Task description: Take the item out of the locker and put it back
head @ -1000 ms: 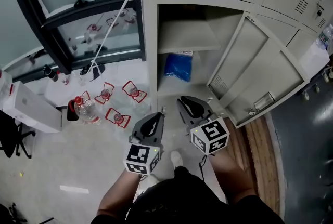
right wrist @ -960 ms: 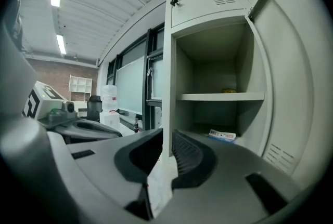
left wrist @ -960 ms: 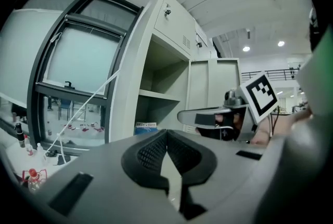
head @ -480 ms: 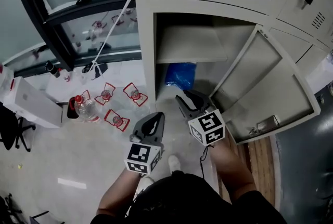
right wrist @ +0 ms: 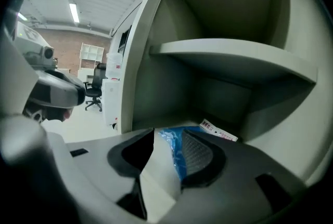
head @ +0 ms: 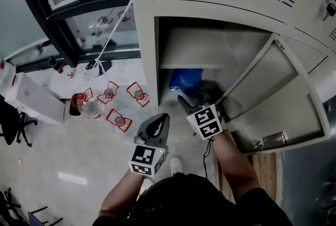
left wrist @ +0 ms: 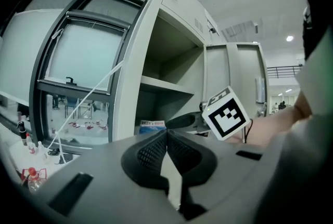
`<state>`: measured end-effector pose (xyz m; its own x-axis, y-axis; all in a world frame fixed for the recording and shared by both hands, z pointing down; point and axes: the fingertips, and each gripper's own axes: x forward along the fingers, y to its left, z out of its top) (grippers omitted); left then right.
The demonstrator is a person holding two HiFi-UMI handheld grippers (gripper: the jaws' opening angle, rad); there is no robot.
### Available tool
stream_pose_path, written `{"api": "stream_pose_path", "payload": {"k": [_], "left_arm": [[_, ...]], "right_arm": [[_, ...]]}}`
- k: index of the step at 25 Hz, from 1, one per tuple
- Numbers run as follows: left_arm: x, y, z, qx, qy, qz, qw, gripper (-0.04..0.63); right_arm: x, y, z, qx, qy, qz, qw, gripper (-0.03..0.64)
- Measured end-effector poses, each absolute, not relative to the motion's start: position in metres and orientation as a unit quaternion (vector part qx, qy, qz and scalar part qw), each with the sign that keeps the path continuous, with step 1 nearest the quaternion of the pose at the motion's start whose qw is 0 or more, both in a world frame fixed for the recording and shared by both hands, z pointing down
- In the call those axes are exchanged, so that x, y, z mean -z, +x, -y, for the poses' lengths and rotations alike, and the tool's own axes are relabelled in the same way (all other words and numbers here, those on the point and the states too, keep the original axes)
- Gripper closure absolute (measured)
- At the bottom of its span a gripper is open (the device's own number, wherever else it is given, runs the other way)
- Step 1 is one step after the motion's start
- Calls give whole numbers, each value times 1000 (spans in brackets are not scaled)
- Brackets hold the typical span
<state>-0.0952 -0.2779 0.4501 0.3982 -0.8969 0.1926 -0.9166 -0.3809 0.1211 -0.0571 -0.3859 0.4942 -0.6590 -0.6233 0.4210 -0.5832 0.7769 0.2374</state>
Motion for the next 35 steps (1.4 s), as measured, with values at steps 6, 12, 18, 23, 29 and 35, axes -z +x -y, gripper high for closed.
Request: {"api": "stream_pose_path", "payload": {"k": [6, 12, 18, 23, 29, 35], "left_arm": [[-459, -93, 284, -52, 827, 548, 113, 591], [-463, -97, 287, -52, 822, 554, 118, 591], [-467, -103, 286, -53, 817, 561, 123, 591], [-470, -105, 283, -54, 816, 562, 127, 591], [-469, -109, 280, -50, 814, 564, 127, 591], [-466, -116, 272, -57, 814, 564, 126, 591]], "right_arm": [[-520, -61, 403, 68, 321, 894, 304, 434], [-534, -65, 417, 91, 315, 882, 337, 433], [-540, -70, 422, 92, 309, 880, 348, 434], [-546, -68, 426, 94, 319, 872, 360, 473], [-544, -67, 427, 97, 331, 869, 354, 554], [-536, -69, 421, 83, 345, 872, 336, 581]]}}
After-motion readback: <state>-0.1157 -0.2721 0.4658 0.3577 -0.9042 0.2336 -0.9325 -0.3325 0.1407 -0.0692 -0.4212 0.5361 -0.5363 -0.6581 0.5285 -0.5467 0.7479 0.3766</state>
